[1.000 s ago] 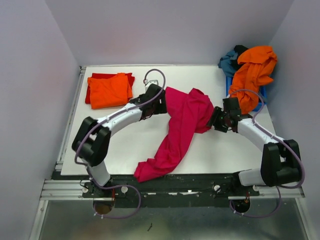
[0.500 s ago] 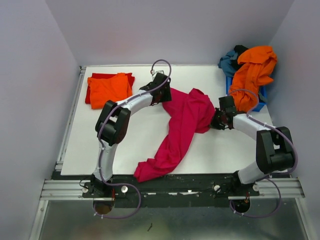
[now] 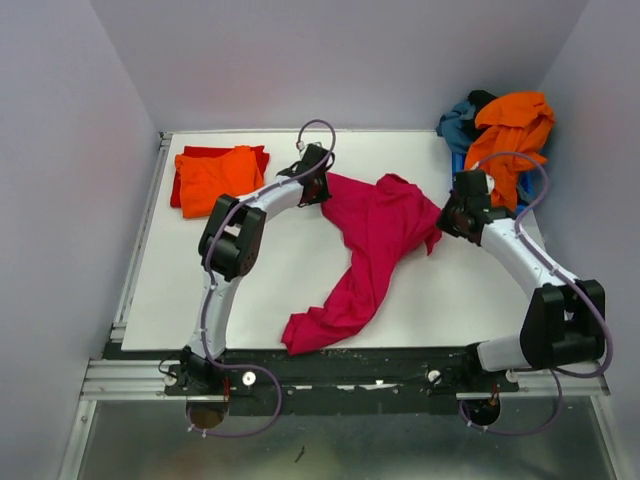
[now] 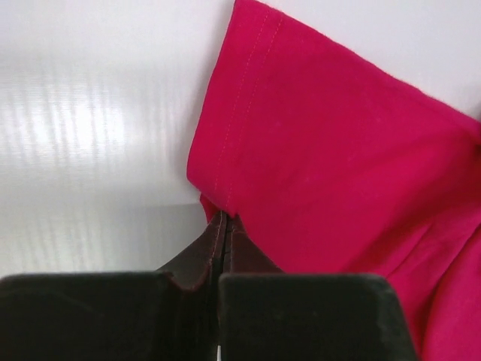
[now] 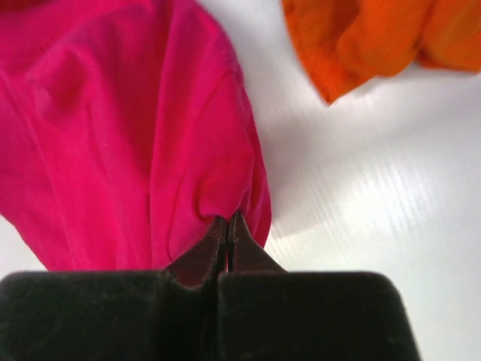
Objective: Fold and stack the t-shirts
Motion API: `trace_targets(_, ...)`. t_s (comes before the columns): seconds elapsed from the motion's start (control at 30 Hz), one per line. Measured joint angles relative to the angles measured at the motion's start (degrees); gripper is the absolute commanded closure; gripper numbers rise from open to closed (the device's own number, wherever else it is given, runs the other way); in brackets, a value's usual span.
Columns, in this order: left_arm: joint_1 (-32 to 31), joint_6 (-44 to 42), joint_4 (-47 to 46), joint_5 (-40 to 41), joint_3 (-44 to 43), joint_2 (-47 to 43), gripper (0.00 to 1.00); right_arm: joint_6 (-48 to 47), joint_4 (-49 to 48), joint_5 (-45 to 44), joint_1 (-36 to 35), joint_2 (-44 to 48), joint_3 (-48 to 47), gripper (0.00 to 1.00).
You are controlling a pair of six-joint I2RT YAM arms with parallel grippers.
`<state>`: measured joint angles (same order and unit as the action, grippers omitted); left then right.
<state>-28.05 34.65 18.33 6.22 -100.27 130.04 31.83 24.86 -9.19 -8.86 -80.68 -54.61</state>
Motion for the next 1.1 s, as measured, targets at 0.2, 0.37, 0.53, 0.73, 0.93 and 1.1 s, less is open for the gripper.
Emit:
trace_targets(0.2,4.48,-0.61,-2.29,0.5,11.13,-7.45,1.0,-0.5,2.49,-1.07,5.33,0.39,-5.97,0.99)
trace_targets(0.37,9.81,-1.03,-3.43,2.54,24.55,-20.61,1.0,-2.12,6.1,-1.29,6.73,-6.82,-18.67,0.99)
trace_targets(0.53,13.44,-1.27,-4.04,5.4,27.56,-27.82,1.0,-4.48,9.86,-1.79,6.4,-16.9,-33.42,0.99)
trace_targets(0.73,14.49,-1.29,-1.95,6.43,21.97,-29.44,1.0,-7.45,13.9,-2.03,6.4,-17.88,-42.53,0.99)
trace_targets(0.93,14.45,-2.14,2.75,7.17,11.89,-34.84,1.0,-10.08,16.13,0.2,6.4,-10.56,-45.46,0.99)
trace_targets(1.1,14.45,-3.19,6.08,8.59,8.59,-46.34,1.0,-11.39,16.76,4.39,6.43,1.66,-44.46,0.99)
